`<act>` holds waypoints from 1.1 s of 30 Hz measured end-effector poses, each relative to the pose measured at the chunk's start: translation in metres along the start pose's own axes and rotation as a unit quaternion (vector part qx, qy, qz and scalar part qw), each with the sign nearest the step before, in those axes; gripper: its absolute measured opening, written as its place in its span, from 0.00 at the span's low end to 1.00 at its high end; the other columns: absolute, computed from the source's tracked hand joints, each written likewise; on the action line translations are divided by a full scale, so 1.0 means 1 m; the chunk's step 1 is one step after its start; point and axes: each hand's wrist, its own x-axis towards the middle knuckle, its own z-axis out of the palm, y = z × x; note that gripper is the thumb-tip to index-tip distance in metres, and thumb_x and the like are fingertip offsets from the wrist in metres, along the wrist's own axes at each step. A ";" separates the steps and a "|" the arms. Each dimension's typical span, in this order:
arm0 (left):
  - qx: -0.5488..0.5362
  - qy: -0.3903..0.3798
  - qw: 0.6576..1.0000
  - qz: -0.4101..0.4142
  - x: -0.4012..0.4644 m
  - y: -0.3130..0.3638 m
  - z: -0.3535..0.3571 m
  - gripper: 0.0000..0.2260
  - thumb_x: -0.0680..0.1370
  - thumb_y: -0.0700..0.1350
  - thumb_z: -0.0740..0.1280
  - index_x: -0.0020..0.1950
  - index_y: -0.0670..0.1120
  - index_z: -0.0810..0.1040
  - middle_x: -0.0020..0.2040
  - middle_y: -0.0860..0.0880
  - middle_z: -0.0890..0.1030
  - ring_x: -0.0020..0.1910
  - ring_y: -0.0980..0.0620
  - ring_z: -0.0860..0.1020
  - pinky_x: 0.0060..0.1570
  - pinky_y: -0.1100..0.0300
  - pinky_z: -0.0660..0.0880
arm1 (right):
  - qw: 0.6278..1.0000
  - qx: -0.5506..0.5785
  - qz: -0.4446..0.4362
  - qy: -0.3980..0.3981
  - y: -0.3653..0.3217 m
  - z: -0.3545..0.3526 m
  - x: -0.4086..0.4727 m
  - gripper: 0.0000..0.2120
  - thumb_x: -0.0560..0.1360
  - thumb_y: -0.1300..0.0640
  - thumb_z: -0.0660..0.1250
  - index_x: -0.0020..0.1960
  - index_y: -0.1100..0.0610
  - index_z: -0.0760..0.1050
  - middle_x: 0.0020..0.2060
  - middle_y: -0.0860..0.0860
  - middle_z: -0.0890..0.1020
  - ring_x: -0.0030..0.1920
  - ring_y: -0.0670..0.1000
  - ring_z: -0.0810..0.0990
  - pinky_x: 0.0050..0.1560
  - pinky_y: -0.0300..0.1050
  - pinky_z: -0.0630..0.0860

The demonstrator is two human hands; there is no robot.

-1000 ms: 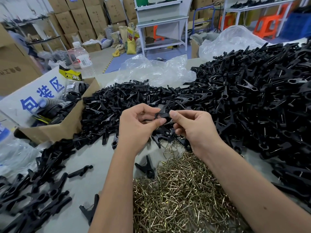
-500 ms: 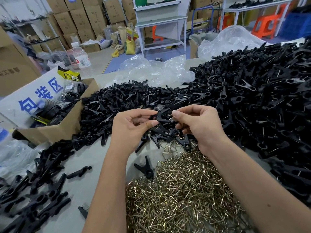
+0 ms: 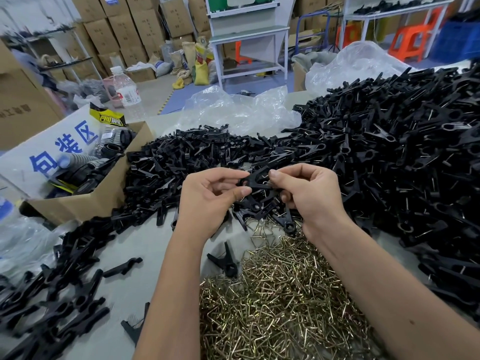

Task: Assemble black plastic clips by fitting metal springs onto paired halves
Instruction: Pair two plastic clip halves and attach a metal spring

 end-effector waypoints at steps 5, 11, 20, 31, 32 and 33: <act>0.005 0.002 1.000 -0.001 0.000 0.001 -0.001 0.15 0.69 0.35 0.81 0.47 0.55 0.89 0.43 0.49 0.88 0.40 0.53 0.83 0.47 0.59 0.82 | 0.999 -0.031 -0.019 -0.015 -0.001 -0.002 0.000 0.05 0.71 0.64 0.80 0.40 0.61 0.83 0.30 0.52 0.83 0.25 0.46 0.73 0.26 0.35 0.69; 0.009 -0.010 1.000 -0.011 -0.001 0.004 0.003 0.14 0.68 0.34 0.81 0.47 0.51 0.88 0.42 0.46 0.87 0.39 0.52 0.82 0.47 0.58 0.83 | 1.000 -0.018 0.000 -0.007 -0.001 -0.002 0.002 0.06 0.71 0.65 0.80 0.39 0.61 0.83 0.30 0.52 0.83 0.23 0.45 0.72 0.24 0.34 0.69; 0.014 -0.014 1.000 -0.020 -0.001 0.006 0.002 0.13 0.68 0.33 0.81 0.47 0.47 0.88 0.40 0.43 0.86 0.38 0.50 0.82 0.46 0.57 0.83 | 1.000 -0.026 0.006 -0.010 0.002 0.002 0.000 0.06 0.71 0.64 0.80 0.39 0.61 0.83 0.31 0.52 0.83 0.25 0.45 0.75 0.26 0.36 0.72; -0.089 -0.041 0.995 -0.010 -0.004 0.008 -0.008 0.12 0.65 0.38 0.81 0.47 0.46 0.88 0.42 0.44 0.87 0.41 0.49 0.86 0.46 0.60 0.82 | 0.922 0.174 0.267 -0.218 -0.009 -0.005 -0.004 0.11 0.68 0.56 0.80 0.43 0.63 0.85 0.39 0.57 0.82 0.36 0.51 0.83 0.30 0.38 0.82; -0.102 -0.044 0.994 -0.008 -0.005 0.009 -0.009 0.13 0.65 0.38 0.81 0.48 0.46 0.88 0.42 0.44 0.87 0.41 0.49 0.86 0.46 0.59 0.82 | 0.906 0.198 0.284 -0.241 -0.009 -0.005 -0.005 0.14 0.69 0.54 0.80 0.47 0.63 0.85 0.40 0.58 0.82 0.36 0.51 0.83 0.31 0.38 0.83; -0.114 -0.046 0.992 -0.008 -0.006 0.010 -0.009 0.14 0.65 0.37 0.81 0.49 0.46 0.87 0.42 0.44 0.87 0.41 0.48 0.86 0.45 0.59 0.82 | 0.894 0.213 0.291 -0.265 -0.008 -0.006 -0.005 0.17 0.71 0.53 0.79 0.53 0.63 0.83 0.40 0.58 0.81 0.35 0.51 0.84 0.31 0.38 0.83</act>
